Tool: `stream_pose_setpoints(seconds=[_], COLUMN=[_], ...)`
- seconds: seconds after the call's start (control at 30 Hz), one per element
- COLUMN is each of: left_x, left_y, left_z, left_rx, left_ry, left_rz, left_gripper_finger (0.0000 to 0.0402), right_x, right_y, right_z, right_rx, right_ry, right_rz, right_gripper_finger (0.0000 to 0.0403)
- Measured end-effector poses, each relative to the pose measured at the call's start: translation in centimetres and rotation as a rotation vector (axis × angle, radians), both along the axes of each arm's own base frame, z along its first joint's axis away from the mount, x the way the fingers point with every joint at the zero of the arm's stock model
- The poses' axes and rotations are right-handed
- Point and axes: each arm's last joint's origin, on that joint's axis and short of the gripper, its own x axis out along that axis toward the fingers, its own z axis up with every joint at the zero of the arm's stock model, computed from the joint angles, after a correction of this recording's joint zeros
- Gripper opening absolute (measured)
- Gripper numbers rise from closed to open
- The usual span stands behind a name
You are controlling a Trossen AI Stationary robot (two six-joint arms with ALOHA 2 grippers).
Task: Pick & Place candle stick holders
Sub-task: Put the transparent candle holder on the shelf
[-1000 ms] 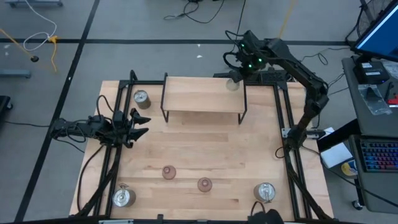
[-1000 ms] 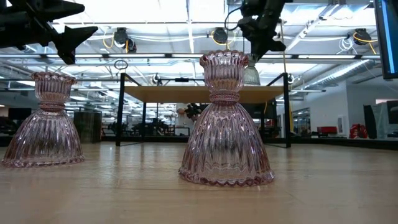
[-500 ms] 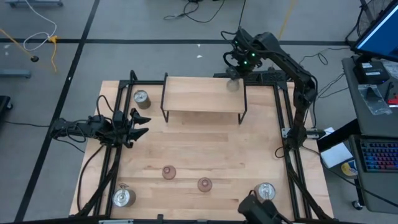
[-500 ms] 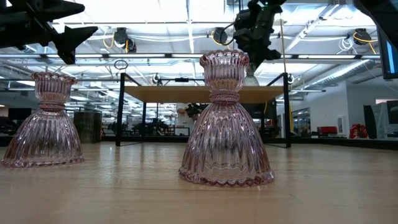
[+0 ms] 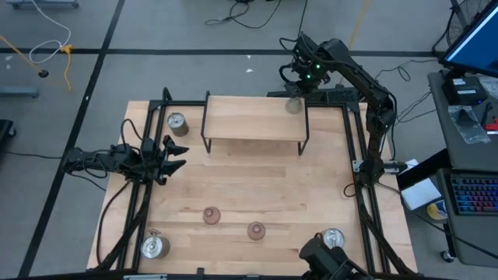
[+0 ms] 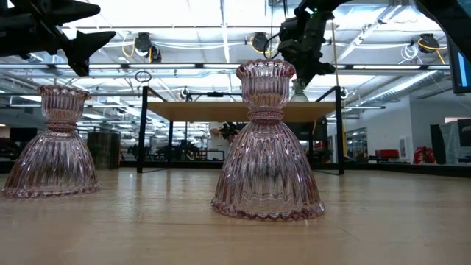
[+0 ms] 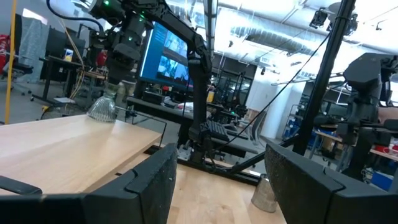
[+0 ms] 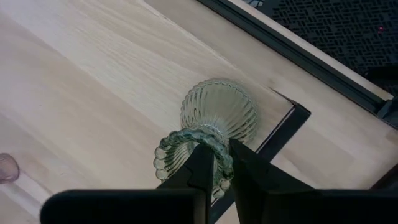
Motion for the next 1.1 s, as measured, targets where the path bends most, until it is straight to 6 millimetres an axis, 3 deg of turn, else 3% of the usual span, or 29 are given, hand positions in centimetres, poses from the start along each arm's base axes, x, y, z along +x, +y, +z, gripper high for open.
stream_pose_setpoints(seconds=[0.2, 0.43, 0.73, 1.1], left_x=[0.0, 0.0, 0.0, 0.0], left_y=[0.0, 0.0, 0.0, 0.0], left_z=[0.0, 0.0, 0.0, 0.0], left_rx=[-0.002, -0.001, -0.001, 0.016], left_ry=[0.0, 0.0, 0.0, 0.001], left_rz=[0.0, 0.0, 0.0, 0.005], left_gripper_finger=[0.0244, 0.0244, 0.0244, 0.0244], right_x=[0.05, 0.1, 0.18, 0.2], right_y=[-0.03, -0.11, -0.17, -0.15], right_z=[-0.4, -0.49, -0.5, -0.52], right_rx=[0.009, 0.003, -0.002, 0.007], right_ry=[-0.001, 0.003, -0.003, -0.003], right_rz=[0.004, 0.002, 0.0, -0.024], right_gripper_finger=[0.0024, 0.0055, 0.0059, 0.0105])
